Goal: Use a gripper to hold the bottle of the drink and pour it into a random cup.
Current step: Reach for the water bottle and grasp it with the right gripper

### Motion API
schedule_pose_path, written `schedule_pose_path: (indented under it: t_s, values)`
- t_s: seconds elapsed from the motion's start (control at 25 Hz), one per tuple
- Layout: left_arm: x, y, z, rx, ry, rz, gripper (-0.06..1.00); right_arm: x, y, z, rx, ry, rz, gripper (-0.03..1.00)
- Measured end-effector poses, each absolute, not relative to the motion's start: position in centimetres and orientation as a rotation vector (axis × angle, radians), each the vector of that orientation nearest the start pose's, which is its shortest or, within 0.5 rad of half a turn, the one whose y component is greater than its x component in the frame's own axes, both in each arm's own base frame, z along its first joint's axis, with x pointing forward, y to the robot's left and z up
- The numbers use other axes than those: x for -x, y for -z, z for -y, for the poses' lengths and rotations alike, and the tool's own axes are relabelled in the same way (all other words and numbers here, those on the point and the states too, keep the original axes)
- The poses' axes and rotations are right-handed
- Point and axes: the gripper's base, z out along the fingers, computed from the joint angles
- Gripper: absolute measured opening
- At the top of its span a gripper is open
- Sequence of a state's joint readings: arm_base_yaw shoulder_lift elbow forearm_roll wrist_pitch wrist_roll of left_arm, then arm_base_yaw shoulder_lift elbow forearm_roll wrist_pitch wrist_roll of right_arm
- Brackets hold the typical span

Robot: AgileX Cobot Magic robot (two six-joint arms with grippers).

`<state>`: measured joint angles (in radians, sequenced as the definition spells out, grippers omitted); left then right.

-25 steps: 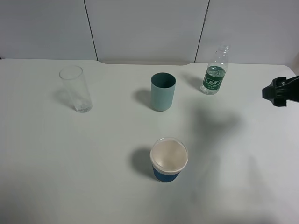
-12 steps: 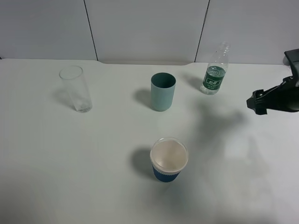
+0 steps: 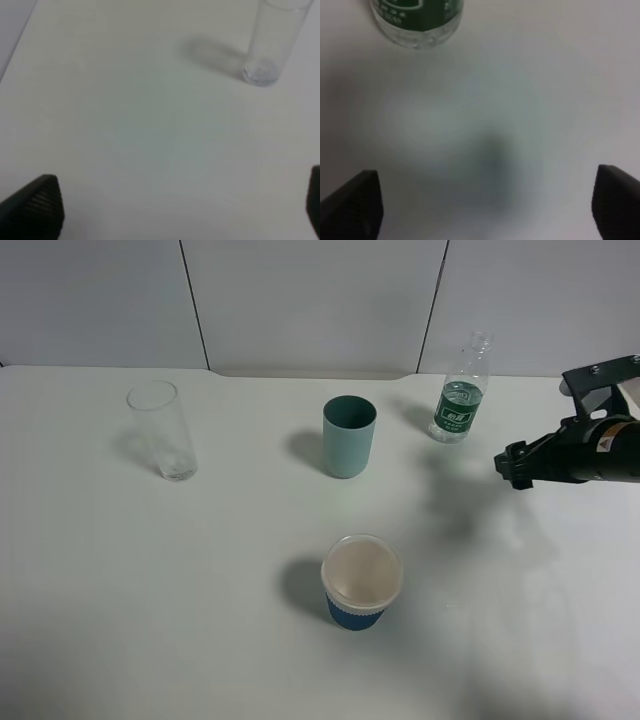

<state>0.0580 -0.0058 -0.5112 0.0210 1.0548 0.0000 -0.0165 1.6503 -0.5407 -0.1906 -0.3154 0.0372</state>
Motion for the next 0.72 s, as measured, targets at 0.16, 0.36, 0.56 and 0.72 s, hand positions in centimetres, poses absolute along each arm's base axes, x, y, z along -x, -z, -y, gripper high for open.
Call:
schedule_pose_path:
  t_s: [0.16, 0.36, 0.56, 0.72]
  values:
    - [0.7, -28.1, -0.1, 0.060, -0.062, -2.021, 0.98, -28.7, -12.3, -0.3, 0.188, -0.008, -2.242, 0.82]
    - [0.7, -28.1, -0.1, 0.060, -0.062, -2.021, 0.98, -29.6, -10.8, -0.6, 0.249, -0.022, -2.143, 0.82]
    - [0.7, -28.1, -0.1, 0.060, -0.061, -2.021, 0.98, -30.3, -10.2, -0.9, 0.323, 0.002, -2.033, 0.82]
    - [0.7, -28.1, -0.1, 0.060, -0.061, -2.021, 0.98, -30.6, -10.1, -0.9, 0.321, 0.011, -1.956, 0.82]
